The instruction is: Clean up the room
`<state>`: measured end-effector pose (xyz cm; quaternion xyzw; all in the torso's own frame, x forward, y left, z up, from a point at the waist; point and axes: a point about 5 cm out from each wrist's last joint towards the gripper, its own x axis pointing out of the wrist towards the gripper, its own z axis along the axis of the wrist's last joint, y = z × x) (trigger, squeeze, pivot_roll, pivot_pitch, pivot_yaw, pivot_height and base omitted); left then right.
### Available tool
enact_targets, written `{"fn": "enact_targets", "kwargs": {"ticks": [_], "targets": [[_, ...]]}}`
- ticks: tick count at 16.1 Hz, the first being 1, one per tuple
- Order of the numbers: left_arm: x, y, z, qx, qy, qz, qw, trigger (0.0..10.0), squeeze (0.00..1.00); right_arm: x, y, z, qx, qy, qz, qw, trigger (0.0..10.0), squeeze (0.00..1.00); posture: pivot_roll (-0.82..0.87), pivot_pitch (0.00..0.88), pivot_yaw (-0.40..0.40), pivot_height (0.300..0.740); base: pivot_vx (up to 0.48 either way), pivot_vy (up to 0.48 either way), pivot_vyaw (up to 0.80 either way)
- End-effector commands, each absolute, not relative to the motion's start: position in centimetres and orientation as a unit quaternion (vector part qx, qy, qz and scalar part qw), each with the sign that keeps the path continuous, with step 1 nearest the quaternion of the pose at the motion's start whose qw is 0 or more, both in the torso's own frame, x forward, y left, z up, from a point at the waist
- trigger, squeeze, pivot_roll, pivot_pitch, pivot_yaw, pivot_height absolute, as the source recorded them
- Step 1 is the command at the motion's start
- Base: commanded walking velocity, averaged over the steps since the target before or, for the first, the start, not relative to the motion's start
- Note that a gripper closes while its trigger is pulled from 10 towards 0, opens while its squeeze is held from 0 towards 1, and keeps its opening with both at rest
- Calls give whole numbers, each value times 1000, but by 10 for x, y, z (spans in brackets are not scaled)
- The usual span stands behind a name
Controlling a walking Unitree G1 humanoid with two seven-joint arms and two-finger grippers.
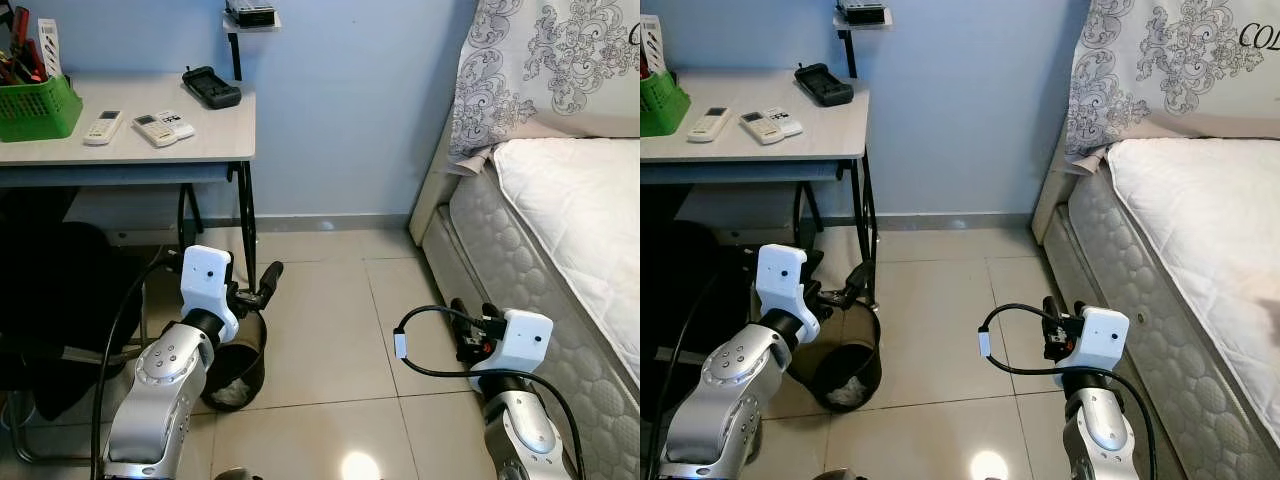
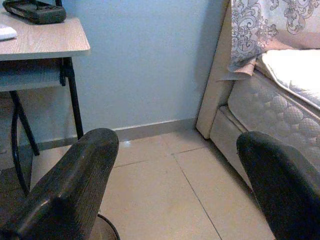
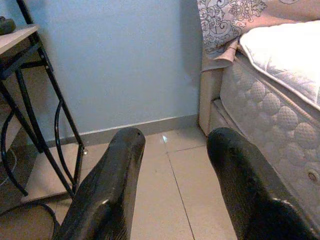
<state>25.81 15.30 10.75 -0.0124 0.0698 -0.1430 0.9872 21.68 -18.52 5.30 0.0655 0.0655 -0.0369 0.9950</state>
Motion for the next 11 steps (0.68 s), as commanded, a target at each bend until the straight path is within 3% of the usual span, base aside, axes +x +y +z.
{"fn": "enact_targets", "kwargs": {"ticks": [1,2,5,6,8,9,11], "targets": [[269,159,119,-1,102,-67,993,10000,0,258,-130,80,89,63,45,993,10000,0,-10,0,-38,728,0,0,0],[270,178,111,-53,60,-62,995,10000,0,263,-143,77,148,34,19,988,10000,0,-2,0,-23,728,0,0,0],[270,188,112,-47,58,-57,996,10000,0,269,-147,84,124,25,0,992,10000,0,-13,0,-21,728,0,0,0],[264,182,121,-32,29,-76,996,10000,0,264,-156,88,122,8,-35,992,10000,0,-9,0,-21,728,0,0,0],[234,191,119,18,32,-107,994,10000,0,230,-174,74,46,33,-25,998,10000,0,-1,0,-21,728,0,0,0],[227,186,114,14,37,-94,995,10000,0,217,-173,67,49,46,-2,998,10000,0,3,0,-23,728,0,0,0],[240,171,120,31,11,-103,994,10000,0,227,-152,76,23,20,38,999,10000,0,-3,0,-22,728,0,0,0]]}}
